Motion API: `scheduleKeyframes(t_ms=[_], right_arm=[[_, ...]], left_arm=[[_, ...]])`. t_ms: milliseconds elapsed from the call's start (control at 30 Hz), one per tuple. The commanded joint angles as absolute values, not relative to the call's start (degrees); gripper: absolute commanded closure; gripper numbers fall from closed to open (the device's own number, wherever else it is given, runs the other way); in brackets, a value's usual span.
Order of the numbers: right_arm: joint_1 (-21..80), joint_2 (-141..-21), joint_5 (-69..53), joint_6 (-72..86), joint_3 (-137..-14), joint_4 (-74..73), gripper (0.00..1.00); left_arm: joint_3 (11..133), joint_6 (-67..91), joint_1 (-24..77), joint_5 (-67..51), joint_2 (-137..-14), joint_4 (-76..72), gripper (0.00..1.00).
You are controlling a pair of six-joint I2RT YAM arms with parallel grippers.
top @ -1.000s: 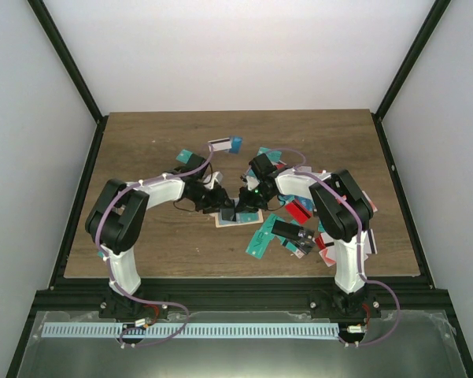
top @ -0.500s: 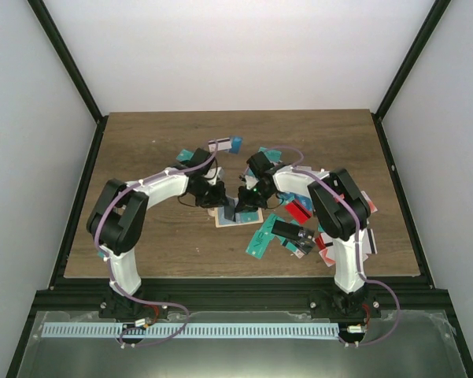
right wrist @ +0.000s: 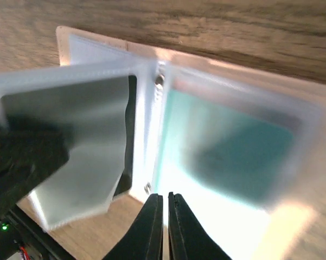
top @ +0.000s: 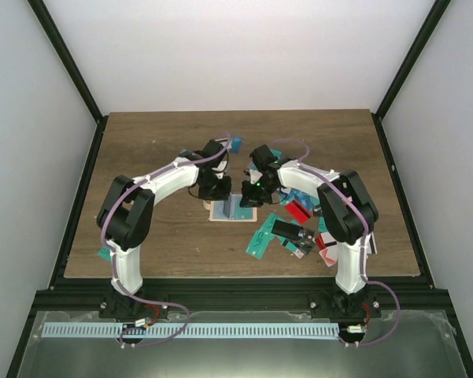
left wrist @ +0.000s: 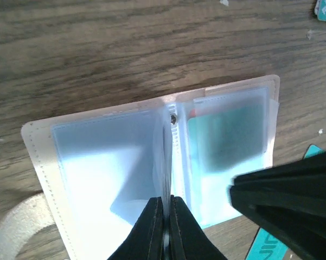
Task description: Put the credit cards into the card holder
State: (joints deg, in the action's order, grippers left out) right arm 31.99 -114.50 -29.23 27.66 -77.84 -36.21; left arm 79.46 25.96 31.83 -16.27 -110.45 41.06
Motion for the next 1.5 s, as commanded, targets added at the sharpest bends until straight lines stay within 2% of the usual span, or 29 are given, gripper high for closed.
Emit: scheduleKeyframes(t_ms=[0,167,333,567,767,900,1067,1167,1300,1467], right_arm=[[29.6,-106.7,-26.3,27.4,-75.9,-38.7,0.92],[27.2,-104.9,-25.5,29.3,-70.8,-35.7,0.90],[27.2,-109.2,-26.4,30.9,-71.3,-32.6,0.90],[27.2,-113.5,-20.1,31.7,-72.7,-34.2,0.92],[27.2,-114.4,-26.7,31.8,-70.4,-29.5,0.92],[27.1,-114.3,-28.0,32.1,-69.6,-28.2,0.92],[25.6,-112.5,-28.0,32.3,-68.2,-28.2,0.93],[24.1,-111.1,-28.9,32.5,-66.9,-27.5,0.93],[23.3,-110.3,-29.8,31.9,-67.0,-27.7,0.93],[23.3,-108.3,-31.1,32.2,-66.6,-27.2,0.93]], left_arm=[[85.3,21.4,32.1,-10.1,-113.0,49.9,0.96],[91.9,18.4,32.5,-5.4,-116.8,56.3,0.96],[95.6,18.2,32.8,-4.8,-119.5,58.6,0.96],[101.3,20.6,35.1,-3.4,-123.5,61.1,0.96],[104.8,23.4,36.9,-3.4,-126.3,61.5,0.95],[105.5,25.4,38.5,-6.2,-127.4,60.5,0.84],[104.1,27.9,40.6,-19.6,-125.7,55.4,0.62],[102.5,29.1,40.6,-27.0,-122.4,50.6,0.57],[99.7,29.6,38.5,-30.9,-115.8,47.5,0.52],[93.1,26.8,32.0,-22.8,-109.9,49.2,0.54]])
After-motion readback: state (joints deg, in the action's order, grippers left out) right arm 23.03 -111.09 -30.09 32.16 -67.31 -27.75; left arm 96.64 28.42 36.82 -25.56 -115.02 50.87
